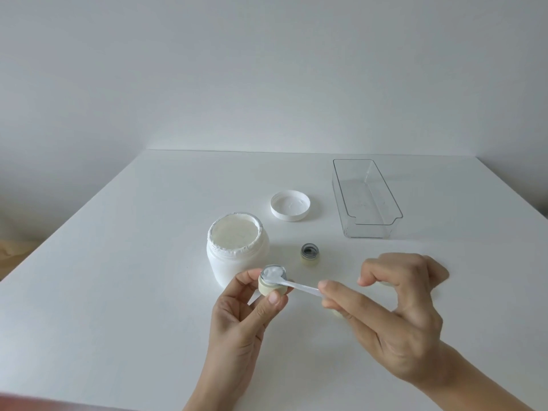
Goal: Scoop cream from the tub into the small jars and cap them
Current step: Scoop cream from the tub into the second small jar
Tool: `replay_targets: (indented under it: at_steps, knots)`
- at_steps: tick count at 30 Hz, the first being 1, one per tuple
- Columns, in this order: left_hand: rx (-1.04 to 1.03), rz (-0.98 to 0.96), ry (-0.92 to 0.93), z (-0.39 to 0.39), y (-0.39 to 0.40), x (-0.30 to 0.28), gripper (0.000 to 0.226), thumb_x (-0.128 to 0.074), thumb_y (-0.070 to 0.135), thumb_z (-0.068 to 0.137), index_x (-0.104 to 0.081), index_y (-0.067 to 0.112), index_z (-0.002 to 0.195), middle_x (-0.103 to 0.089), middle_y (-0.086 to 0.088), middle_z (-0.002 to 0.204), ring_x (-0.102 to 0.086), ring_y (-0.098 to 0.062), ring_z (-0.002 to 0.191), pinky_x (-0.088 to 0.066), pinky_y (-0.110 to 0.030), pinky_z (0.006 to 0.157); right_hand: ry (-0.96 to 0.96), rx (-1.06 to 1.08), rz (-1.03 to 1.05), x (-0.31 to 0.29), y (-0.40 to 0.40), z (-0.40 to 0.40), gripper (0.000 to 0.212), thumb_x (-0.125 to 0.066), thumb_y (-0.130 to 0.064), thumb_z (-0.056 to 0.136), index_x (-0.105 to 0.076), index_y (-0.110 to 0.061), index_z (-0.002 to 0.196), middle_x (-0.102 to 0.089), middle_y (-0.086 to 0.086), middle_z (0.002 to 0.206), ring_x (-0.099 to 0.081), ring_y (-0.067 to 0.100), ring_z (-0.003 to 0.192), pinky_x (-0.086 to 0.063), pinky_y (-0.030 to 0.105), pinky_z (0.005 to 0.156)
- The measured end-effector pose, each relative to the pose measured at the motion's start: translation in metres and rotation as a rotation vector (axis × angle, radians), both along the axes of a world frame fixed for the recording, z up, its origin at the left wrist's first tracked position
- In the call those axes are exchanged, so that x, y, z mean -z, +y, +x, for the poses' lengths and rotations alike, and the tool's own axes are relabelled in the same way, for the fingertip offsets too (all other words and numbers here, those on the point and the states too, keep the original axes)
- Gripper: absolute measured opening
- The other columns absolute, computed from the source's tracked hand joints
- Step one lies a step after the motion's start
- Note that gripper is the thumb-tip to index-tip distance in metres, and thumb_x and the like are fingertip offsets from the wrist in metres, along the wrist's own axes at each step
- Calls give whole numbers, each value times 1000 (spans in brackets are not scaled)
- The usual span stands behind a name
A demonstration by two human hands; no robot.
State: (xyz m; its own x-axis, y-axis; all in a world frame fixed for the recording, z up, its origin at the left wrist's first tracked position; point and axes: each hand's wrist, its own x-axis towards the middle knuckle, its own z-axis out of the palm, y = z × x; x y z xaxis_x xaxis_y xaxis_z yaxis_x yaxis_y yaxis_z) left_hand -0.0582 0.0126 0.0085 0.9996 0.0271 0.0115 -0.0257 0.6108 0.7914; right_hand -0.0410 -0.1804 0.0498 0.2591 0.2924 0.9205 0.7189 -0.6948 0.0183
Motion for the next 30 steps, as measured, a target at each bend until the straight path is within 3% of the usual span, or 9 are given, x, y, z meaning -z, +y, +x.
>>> replay_targets:
  at_steps: [5, 10, 14, 17, 23, 30]
  knots:
    - [-47, 39, -14, 1, 0, 7, 48, -82, 5, 61, -59, 3, 104, -75, -5, 98, -72, -36, 100, -58, -26, 79, 103, 91, 164, -12, -3, 1, 9, -59, -29, 92, -67, -27, 91, -43, -3, 86, -46, 20, 71, -28, 37, 73]
    - [-78, 114, -39, 0, 0, 7, 41, -83, 3, 58, -65, 15, 93, -75, -5, 97, -73, -31, 98, -56, -24, 73, 560, 123, 356, -19, 4, 2, 30, -52, -37, 88, -70, -18, 74, -50, -6, 82, -51, 18, 81, -36, 34, 82]
    - [-79, 161, -55, -1, -1, 6, 37, -84, 5, 57, -70, 23, 86, -75, -2, 97, -72, -22, 90, -55, -22, 70, 833, 76, 461, -20, 7, 2, 28, -56, -42, 84, -69, -22, 71, -57, -9, 81, -53, 9, 90, -42, 49, 89]
    - [-71, 181, -63, -1, 0, 6, 37, -84, 5, 58, -70, 23, 87, -75, -1, 98, -72, -19, 89, -55, -22, 70, 875, 94, 452, -20, 8, 3, 25, -55, -40, 83, -69, -23, 70, -58, -9, 81, -52, 8, 92, -41, 49, 92]
    - [-25, 181, -61, -1, 0, 7, 37, -83, 9, 63, -71, 18, 97, -75, -5, 104, -72, -30, 99, -56, -25, 77, 920, 77, 452, -16, 4, 8, 24, -53, -42, 83, -68, -29, 69, -59, -12, 82, -52, 6, 94, -41, 43, 93]
    - [14, 156, -10, -2, -1, 3, 35, -81, 21, 68, -76, 17, 102, -75, -7, 100, -74, -28, 88, -57, -24, 72, 1008, 24, 492, -12, 2, 12, 26, -53, -46, 82, -68, -31, 66, -57, -21, 83, -50, -5, 89, -35, 28, 87]
